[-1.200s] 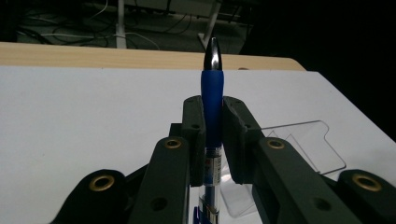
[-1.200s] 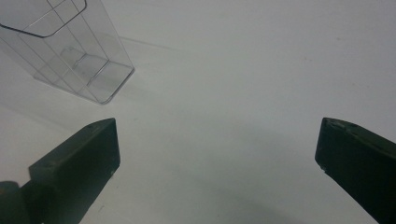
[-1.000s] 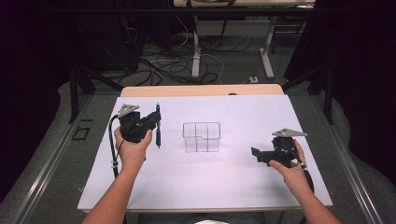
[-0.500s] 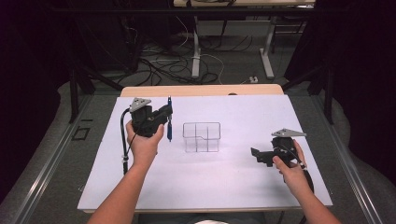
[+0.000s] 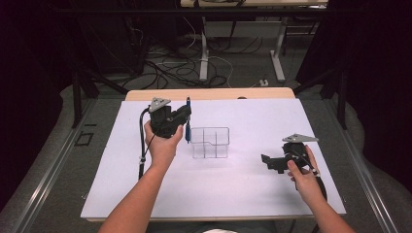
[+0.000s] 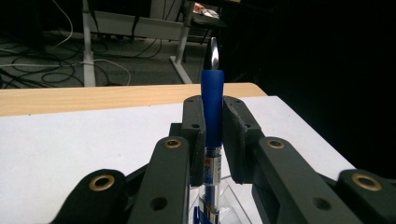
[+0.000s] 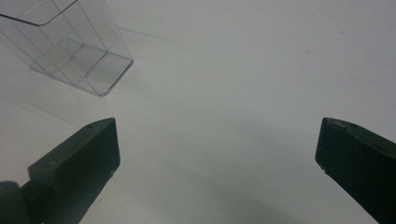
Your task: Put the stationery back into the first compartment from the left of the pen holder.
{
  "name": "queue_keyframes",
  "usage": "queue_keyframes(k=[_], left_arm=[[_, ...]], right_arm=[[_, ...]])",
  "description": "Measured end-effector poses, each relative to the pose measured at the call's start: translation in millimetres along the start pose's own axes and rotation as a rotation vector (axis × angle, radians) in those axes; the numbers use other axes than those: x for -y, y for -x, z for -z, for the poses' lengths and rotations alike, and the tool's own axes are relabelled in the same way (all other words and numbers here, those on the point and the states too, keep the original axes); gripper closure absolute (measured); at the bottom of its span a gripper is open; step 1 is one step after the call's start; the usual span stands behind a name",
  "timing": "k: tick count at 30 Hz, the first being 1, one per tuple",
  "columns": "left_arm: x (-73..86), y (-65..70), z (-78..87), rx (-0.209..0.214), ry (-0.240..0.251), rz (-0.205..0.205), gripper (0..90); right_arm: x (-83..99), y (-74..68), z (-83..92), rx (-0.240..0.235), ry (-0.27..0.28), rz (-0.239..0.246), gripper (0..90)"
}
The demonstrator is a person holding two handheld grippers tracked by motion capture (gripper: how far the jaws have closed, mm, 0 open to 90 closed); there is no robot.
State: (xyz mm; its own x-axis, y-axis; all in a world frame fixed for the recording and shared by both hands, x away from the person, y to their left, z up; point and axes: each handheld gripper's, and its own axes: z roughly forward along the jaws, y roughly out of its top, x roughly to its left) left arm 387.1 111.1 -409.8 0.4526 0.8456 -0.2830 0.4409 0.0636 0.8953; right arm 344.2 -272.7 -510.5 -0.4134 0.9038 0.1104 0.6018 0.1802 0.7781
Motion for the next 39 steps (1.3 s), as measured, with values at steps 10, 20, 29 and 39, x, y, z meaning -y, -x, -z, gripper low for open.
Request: queue_keyframes(k=[10, 20, 29, 39], left_arm=[[1.1, 5.5, -18.7, 0.013, -0.016, -0.01, 80.0], [3.7, 4.6, -31.8, 0.014, -0.033, -0.017, 80.0], [6.7, 3.2, -41.2, 0.005, -0.045, -0.016, 80.0], [12.5, 1.9, -50.8, -0.003, -0.049, -0.014, 80.0]], right_arm=[[0.3, 0.3, 0.5, -0.003, -0.001, -0.003, 0.0], [0.8, 0.5, 0.4, -0.009, -0.004, 0.004, 0.0], [1.3, 0.3, -0.5, -0.016, -0.009, 0.013, 0.0], [2.0, -0.8, -0.9, -0.022, -0.016, 0.01, 0.0]])
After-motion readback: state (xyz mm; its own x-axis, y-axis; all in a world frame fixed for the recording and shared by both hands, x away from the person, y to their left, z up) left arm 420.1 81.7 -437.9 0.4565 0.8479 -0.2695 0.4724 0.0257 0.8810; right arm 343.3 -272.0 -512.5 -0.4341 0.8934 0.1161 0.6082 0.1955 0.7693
